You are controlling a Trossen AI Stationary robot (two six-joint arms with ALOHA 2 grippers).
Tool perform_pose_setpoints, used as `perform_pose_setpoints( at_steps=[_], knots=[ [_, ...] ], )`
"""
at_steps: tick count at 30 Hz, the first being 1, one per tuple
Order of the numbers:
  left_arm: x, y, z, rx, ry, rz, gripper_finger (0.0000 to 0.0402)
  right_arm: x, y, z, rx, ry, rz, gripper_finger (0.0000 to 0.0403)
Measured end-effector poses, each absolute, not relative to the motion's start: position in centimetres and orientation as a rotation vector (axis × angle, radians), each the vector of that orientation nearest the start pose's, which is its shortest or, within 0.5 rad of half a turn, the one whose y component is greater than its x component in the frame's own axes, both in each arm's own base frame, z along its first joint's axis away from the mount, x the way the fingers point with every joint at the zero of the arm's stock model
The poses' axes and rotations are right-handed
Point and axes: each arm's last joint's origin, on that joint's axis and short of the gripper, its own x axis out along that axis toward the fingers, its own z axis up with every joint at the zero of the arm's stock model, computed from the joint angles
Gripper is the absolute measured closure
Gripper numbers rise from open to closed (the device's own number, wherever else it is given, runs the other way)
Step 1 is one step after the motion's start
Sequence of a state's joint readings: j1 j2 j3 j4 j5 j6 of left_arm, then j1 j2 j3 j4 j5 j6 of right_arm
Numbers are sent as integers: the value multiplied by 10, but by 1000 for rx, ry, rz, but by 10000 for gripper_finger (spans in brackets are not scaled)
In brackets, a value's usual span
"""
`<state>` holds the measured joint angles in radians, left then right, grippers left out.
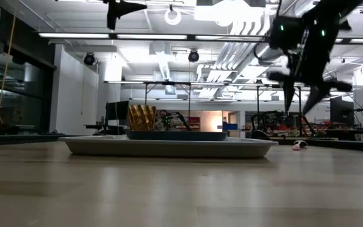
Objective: Pick and place plate/cup/fork/spoon on tray
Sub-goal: Put the orange spoon on the bottom side of the light blue tray
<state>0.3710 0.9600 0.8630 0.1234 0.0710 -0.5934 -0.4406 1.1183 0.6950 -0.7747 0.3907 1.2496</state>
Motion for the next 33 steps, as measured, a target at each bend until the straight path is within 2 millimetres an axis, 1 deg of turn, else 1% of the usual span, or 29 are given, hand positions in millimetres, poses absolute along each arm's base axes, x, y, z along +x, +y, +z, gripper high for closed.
perform_pose_setpoints(
  at_steps=[3,7,9,12,16,22,27,30,33],
  knots=[
    [201,76,359,-581,-121,269,181,158,-92,182,1095,525,-1441,210],
    [201,76,359,-585,-120,266,181,145,-95,163,1135,441,-1565,210],
    [201,76,359,-586,-121,266,181,141,-96,158,1147,415,-1605,210],
    [201,76,359,-587,-120,266,181,141,-99,155,1139,361,-1614,210],
    [201,76,359,-588,-120,265,181,140,-104,149,1141,365,-1647,210],
    [201,76,360,-588,-120,264,181,152,-114,132,1155,371,-1659,210],
    [201,76,360,-588,-120,265,181,156,-117,117,1137,429,-1694,212],
    [201,76,360,-588,-121,265,181,157,-117,114,1122,448,-1707,229],
    [201,76,360,-587,-121,265,181,156,-117,113,1114,464,-1713,275]
  ],
)
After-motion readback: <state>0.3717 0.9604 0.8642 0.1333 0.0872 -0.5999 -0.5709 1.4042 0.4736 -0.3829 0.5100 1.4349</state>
